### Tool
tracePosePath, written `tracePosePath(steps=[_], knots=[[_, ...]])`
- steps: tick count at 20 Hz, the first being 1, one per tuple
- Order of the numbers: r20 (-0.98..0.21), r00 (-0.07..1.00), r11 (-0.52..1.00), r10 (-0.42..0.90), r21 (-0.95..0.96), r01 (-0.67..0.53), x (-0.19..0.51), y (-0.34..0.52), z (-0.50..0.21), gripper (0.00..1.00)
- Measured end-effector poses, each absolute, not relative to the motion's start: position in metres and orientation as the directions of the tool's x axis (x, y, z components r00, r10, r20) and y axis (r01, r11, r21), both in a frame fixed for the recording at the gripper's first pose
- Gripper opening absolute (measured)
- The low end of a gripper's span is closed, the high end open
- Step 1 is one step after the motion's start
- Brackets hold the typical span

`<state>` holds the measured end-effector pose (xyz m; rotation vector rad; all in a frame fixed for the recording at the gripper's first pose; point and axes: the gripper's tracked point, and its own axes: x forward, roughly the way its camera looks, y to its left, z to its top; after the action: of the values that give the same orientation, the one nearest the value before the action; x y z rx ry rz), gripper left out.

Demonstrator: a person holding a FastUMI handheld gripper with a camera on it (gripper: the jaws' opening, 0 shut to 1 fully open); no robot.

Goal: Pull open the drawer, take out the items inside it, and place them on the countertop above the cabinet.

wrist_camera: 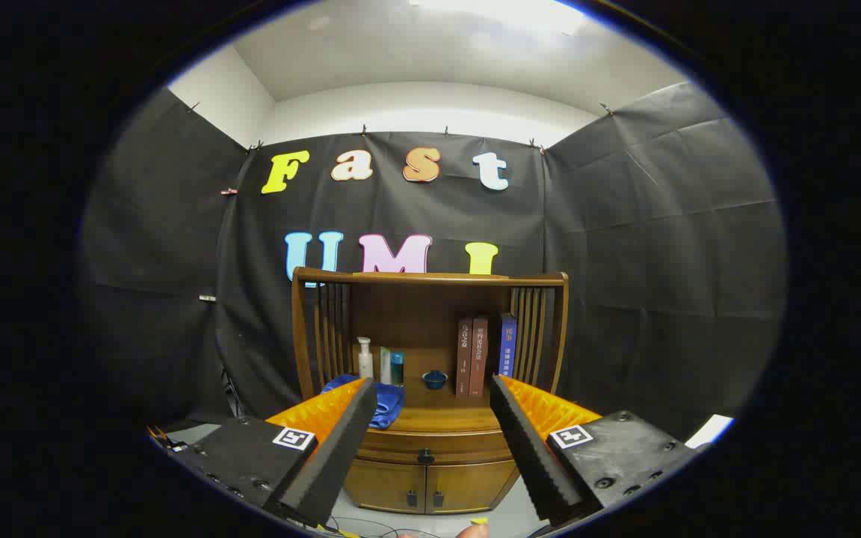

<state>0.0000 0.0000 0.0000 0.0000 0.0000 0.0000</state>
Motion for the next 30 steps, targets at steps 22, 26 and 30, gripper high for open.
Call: tracePosePath(steps=[22, 26, 30], knots=[[0.019, 1.0, 1.0, 0.004, 0.002, -0.004, -0.004, 0.003, -0.001, 0.98], [0.08, 0.997, 1.0, -0.014, -0.014, 0.015, 0.001, -0.002, -0.01, 0.98], [0.024, 1.0, 0.998, 0.003, -0.057, -0.001, 0.033, 0.008, -0.071, 0.98]])
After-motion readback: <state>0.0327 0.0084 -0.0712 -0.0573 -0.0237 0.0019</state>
